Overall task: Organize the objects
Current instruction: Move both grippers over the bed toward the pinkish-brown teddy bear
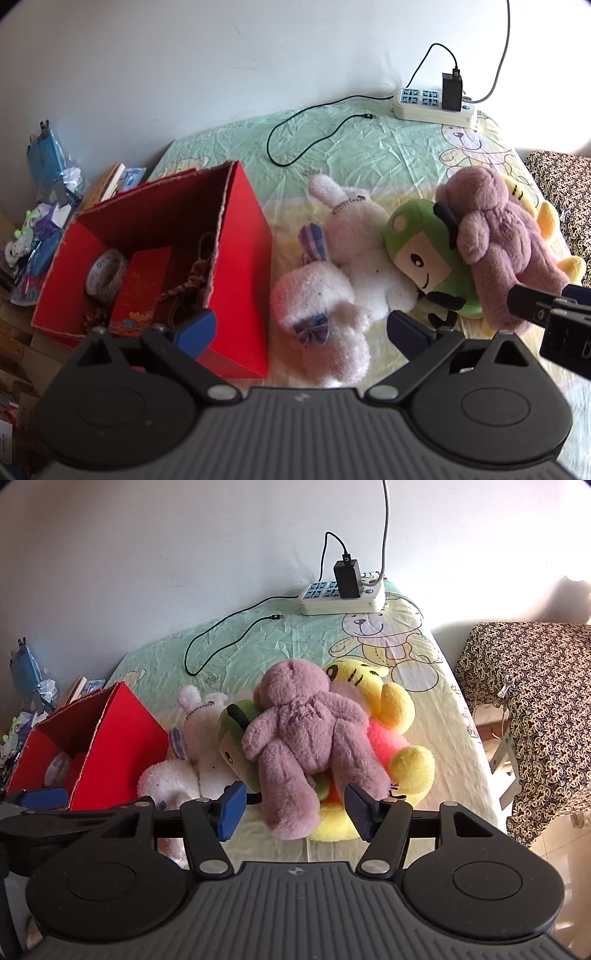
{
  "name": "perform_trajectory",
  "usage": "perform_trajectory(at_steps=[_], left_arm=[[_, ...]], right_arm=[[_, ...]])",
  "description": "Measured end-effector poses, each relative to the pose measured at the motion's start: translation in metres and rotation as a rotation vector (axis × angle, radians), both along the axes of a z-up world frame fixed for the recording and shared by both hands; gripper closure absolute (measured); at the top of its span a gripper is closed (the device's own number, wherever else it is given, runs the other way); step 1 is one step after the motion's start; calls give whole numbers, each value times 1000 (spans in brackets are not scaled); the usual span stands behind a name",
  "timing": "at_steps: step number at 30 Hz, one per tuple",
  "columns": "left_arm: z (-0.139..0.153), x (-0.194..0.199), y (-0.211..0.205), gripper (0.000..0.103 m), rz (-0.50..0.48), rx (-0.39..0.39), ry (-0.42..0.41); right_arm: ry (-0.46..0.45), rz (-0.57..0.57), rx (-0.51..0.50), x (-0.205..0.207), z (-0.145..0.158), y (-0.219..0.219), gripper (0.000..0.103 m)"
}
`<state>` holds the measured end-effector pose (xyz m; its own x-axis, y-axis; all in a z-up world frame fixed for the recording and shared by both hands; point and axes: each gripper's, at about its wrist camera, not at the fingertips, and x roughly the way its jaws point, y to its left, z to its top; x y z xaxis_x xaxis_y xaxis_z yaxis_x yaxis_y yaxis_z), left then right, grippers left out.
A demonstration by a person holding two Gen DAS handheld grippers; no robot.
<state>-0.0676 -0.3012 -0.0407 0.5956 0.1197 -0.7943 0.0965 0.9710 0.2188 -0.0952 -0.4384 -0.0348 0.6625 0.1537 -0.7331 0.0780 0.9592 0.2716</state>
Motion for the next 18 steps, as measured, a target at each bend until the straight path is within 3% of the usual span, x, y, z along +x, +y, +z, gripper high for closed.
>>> perform_trajectory(at_steps=[18], left_arm=[[-3,0,3,4,8,8,2]], right_arm=[[8,4,-25,-6,0,7,41]])
